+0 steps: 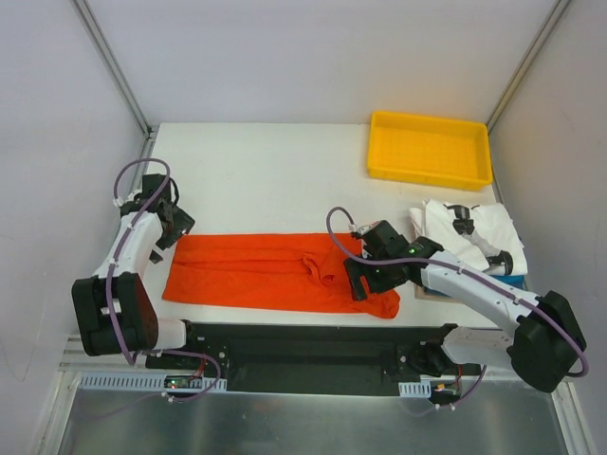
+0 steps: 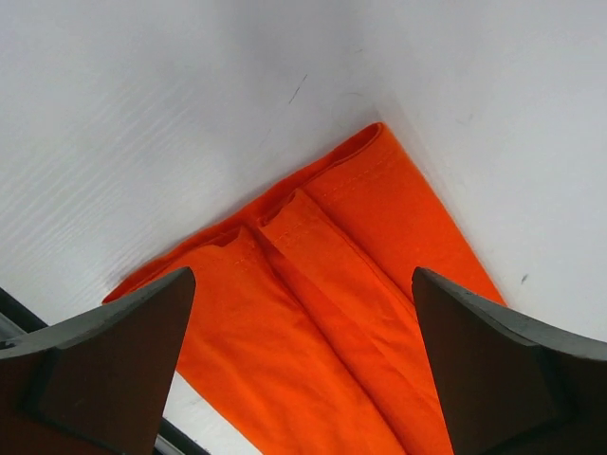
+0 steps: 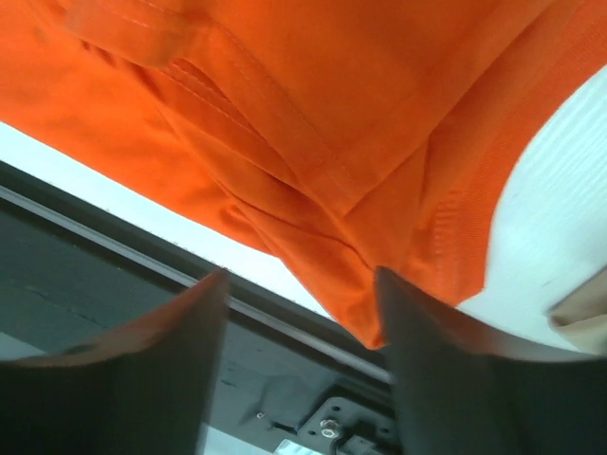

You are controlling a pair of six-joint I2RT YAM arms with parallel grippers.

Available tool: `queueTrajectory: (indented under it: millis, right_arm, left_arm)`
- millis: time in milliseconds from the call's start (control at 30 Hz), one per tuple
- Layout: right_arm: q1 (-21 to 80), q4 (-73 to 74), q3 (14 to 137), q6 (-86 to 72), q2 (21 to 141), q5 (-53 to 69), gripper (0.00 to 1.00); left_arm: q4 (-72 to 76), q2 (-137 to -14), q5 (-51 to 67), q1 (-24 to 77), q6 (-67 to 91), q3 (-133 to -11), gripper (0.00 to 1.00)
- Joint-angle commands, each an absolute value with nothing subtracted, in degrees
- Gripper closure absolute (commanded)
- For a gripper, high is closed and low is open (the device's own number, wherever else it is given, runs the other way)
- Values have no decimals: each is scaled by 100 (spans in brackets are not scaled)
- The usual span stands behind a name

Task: Fold and stack the t-shirts
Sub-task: Fold the other side of the tshirt into a rectangle

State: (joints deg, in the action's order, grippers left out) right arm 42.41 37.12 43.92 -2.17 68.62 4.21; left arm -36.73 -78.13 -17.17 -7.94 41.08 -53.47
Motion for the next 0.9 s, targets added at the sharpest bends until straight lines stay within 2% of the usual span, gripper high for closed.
queueTrajectory:
  millis: [0, 167, 267, 400, 600, 700, 867]
  right_arm:
    - [4386, 3963, 4780, -431, 6593, 160, 3]
    - [4368, 3596, 5080, -877, 6425, 210, 3]
    - [4359, 2692, 5045, -1212, 6486, 456, 3]
    - [4359, 1558, 5219, -1450, 7239, 1027, 3]
    - [4377, 959, 5388, -1669, 8487, 1704, 3]
    - [4386, 914, 5335, -1889, 9006, 1661, 3]
    - [4474, 861, 4879, -2021, 9124, 1872, 3]
  left_arm:
    - [-3788, -7296, -1452, -809, 4281, -5598, 1]
    - [-3692, -7426, -327, -528, 4079, -5941, 1]
    - [-3420, -7655, 164, -185, 3929, -5924, 1]
    - [-3094, -8033, 816, -114, 3824, -5678, 1]
    - [-2848, -8218, 800, -105, 3771, -5344, 1]
    - [-2786, -8367, 774, -97, 3718, -5265, 1]
    - [-2786, -8674, 616, -105, 3665, -5230, 1]
